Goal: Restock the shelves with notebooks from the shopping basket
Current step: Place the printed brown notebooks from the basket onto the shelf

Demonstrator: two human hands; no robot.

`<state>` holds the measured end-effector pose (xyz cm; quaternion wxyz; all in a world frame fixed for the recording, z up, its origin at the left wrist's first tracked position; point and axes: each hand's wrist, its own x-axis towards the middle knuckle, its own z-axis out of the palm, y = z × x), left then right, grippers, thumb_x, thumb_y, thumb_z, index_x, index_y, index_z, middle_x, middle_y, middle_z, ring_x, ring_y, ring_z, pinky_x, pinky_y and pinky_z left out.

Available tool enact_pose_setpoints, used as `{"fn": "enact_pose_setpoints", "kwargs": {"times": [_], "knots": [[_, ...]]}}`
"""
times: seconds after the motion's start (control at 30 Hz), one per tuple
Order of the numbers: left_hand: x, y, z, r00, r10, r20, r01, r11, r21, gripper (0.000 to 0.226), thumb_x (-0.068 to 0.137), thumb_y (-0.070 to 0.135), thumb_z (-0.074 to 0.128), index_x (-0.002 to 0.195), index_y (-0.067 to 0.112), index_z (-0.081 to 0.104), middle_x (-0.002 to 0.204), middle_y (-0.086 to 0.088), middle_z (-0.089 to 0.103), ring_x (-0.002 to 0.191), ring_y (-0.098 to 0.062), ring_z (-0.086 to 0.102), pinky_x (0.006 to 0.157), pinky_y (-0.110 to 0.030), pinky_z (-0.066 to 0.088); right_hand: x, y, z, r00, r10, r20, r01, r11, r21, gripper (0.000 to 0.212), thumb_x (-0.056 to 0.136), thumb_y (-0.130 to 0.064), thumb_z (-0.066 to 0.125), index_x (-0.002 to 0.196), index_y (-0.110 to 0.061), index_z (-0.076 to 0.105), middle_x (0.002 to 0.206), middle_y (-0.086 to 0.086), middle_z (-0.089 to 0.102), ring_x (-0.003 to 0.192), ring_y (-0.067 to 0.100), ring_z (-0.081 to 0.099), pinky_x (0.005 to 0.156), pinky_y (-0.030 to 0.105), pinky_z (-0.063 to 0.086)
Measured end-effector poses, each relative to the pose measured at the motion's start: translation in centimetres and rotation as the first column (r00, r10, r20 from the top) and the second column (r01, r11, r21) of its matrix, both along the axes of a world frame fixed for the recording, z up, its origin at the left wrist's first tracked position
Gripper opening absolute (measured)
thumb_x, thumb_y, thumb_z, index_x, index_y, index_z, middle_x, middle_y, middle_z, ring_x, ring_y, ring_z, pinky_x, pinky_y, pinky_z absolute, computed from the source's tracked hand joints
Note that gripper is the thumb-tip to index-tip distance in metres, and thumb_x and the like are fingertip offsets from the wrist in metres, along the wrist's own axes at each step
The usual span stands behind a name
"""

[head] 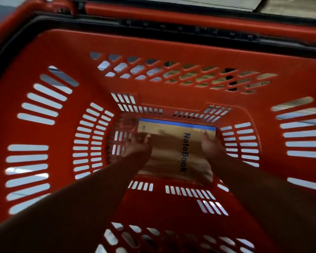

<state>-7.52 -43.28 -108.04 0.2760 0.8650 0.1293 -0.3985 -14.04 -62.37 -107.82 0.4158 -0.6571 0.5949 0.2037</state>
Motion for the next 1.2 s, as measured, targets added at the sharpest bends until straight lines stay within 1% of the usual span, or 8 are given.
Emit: {"fn": "enact_pose_setpoints", "kwargs": {"times": [0.13,0.33,0.5,0.67,0.83,0.97,1.1,1.2], "knots": [[0.9,-0.7,0.2,0.910,0.414,0.004,-0.413,0.909,-0.050,0.053,0.106,0.027,0.030,0.153,0.005,0.017,0.156,-0.017,0.024,0.144,-0.033,0.023,0.116,-0.041,0.019,-0.1,-1.2,0.0,0.994,-0.104,0.030,0.101,0.992,0.079,0.078,0.094,-0.063,0.036,0.148,-0.008,0.031,0.149,0.017,0.039,0.135,0.036,0.039,0.112,0.048,0.031],[3.2,1.1,0.8,0.930,0.368,-0.014,-0.368,0.930,0.010,0.041,0.104,0.018,0.036,0.142,0.002,0.041,0.142,-0.020,0.046,0.130,-0.033,0.045,0.109,-0.039,0.036,0.2,-1.3,1.5,0.996,-0.070,0.059,0.063,0.993,0.101,0.070,0.097,-0.059,0.035,0.144,-0.008,0.039,0.137,0.019,0.051,0.122,0.035,0.051,0.103,0.044,0.042],[2.2,1.1,3.8,0.878,0.470,0.089,-0.466,0.883,-0.059,0.040,0.102,0.024,0.046,0.136,0.005,0.050,0.138,-0.017,0.052,0.127,-0.033,0.048,0.100,-0.035,0.038,0.1,-0.7,4.8,0.992,0.019,0.126,-0.009,0.997,-0.079,0.042,0.104,-0.030,0.034,0.134,-0.005,0.051,0.133,0.017,0.055,0.122,0.033,0.051,0.096,0.034,0.039],[1.1,1.2,10.1,0.816,0.534,0.223,-0.497,0.843,-0.205,0.033,0.101,0.036,0.046,0.126,0.021,0.060,0.100,0.010,0.059,0.093,-0.009,0.054,0.057,-0.015,0.032,-1.5,-0.8,10.5,0.964,-0.040,0.264,0.100,0.971,-0.217,0.036,0.102,-0.018,0.041,0.133,-0.013,0.056,0.134,0.006,0.057,0.124,0.023,0.051,0.088,0.021,0.033],[0.3,1.5,18.0,0.781,0.591,0.201,-0.526,0.797,-0.297,0.026,0.101,0.033,0.046,0.122,0.026,0.059,0.094,0.016,0.057,0.082,0.000,0.049,0.060,-0.020,0.036,-2.3,0.0,18.1,0.953,-0.031,0.301,0.121,0.951,-0.284,0.033,0.102,-0.019,0.041,0.129,-0.013,0.058,0.126,0.007,0.060,0.119,0.025,0.054,0.083,0.026,0.037],[0.2,2.2,25.4,0.790,0.570,0.227,-0.493,0.810,-0.317,0.024,0.101,0.034,0.045,0.117,0.026,0.060,0.100,0.013,0.059,0.100,-0.011,0.053,0.085,-0.033,0.044,-2.9,0.9,25.2,0.943,-0.032,0.330,0.120,0.961,-0.250,0.033,0.103,-0.020,0.040,0.129,-0.012,0.057,0.126,0.009,0.060,0.109,0.020,0.053,0.080,0.026,0.033],[0.9,2.6,32.2,0.817,0.537,0.211,-0.459,0.826,-0.327,0.017,0.102,0.035,0.044,0.105,0.032,0.060,0.093,0.011,0.060,0.099,-0.014,0.055,0.087,-0.036,0.044,-3.6,1.0,32.1,0.941,0.054,0.333,0.033,0.968,-0.250,0.031,0.103,-0.019,0.040,0.125,-0.009,0.059,0.117,0.009,0.060,0.097,0.012,0.046,0.081,0.025,0.030],[2.0,2.6,38.4,0.820,0.524,0.230,-0.429,0.830,-0.357,0.015,0.100,0.034,0.048,0.095,0.030,0.061,0.093,0.008,0.063,0.096,-0.017,0.056,0.090,-0.038,0.045,-3.5,0.7,38.0,0.923,0.080,0.377,-0.008,0.982,-0.187,0.030,0.103,-0.017,0.038,0.120,-0.003,0.059,0.109,0.014,0.061,0.099,0.026,0.056,0.084,0.035,0.044]]}}
